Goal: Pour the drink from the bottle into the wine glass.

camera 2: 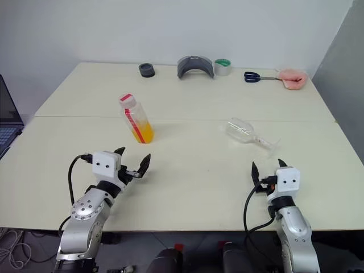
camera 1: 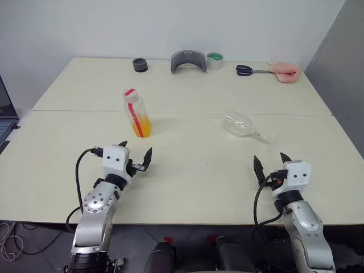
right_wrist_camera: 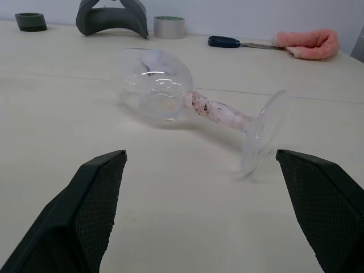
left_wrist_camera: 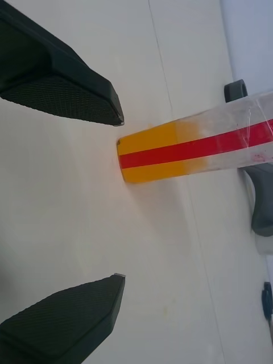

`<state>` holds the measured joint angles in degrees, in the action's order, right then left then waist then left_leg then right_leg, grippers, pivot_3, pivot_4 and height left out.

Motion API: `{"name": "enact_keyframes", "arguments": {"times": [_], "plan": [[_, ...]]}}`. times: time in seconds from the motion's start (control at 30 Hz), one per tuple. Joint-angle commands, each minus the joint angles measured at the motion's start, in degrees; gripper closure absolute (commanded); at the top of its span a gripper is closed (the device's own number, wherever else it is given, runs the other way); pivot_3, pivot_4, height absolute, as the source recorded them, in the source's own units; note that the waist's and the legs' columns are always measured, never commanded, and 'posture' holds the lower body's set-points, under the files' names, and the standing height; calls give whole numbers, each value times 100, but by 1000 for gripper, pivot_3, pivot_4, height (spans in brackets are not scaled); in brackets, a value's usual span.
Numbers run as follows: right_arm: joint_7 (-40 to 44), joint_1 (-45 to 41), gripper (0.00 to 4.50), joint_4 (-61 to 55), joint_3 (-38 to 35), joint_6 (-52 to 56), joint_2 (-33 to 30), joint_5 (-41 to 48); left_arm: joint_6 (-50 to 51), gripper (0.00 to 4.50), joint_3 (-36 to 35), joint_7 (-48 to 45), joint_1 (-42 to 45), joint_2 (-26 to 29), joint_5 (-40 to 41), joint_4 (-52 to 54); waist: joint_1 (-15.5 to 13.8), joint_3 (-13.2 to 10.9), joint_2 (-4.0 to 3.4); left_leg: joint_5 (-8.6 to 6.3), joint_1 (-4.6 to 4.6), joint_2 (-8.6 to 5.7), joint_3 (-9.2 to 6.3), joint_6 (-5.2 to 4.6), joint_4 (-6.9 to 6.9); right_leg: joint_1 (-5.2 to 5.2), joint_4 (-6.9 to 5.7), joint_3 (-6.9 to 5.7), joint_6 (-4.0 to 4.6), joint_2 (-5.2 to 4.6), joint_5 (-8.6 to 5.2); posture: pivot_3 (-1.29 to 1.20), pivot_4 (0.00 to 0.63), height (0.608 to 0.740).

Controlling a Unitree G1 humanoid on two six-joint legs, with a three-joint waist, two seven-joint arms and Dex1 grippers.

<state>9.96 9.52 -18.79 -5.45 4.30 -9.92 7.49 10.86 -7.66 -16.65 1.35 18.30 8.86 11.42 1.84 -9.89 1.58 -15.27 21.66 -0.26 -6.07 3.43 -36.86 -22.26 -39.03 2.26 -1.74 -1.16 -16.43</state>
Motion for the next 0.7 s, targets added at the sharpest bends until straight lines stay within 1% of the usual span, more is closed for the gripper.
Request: {"name": "enact_keyframes", "arguments": {"times": [0.03, 0.4, 0.5, 0.6, 0.7], "plan": [[22, -63, 0, -132, -6, -45, -14, 8, -11, 20, -59, 62, 50, -13, 12, 246, 0, 0, 0, 0, 0, 0, 0, 0, 0, 0, 0, 0, 0, 0, 0, 0, 150, 740], [254, -59, 0, -164, 50, -95, -159, 10, 71, 20, -48, 35, 30, -22, 81, 299, 0, 0, 0, 0, 0, 0, 0, 0, 0, 0, 0, 0, 0, 0, 0, 0, 150, 740], [678, -117, 0, -284, 222, -68, -388, 123, 213, 20, -77, -48, 56, 14, 179, 294, 0, 0, 0, 0, 0, 0, 0, 0, 0, 0, 0, 0, 0, 0, 0, 0, 150, 740], [1420, -325, 0, -459, 495, 67, -890, 297, 368, 20, -192, -82, 150, -13, 394, 273, 4, -1, -1, 0, -1, 0, 3, 0, -1, 0, 0, 0, 0, 0, 0, 0, 150, 740], [1932, -684, 0, -604, 506, 487, -1321, 684, 438, 20, -278, 75, 316, -2, 383, 206, 1, -1, -1, 0, 1, 0, -4, 0, -2, 1, 0, -5, 0, 2, 0, 0, 150, 740]]}}
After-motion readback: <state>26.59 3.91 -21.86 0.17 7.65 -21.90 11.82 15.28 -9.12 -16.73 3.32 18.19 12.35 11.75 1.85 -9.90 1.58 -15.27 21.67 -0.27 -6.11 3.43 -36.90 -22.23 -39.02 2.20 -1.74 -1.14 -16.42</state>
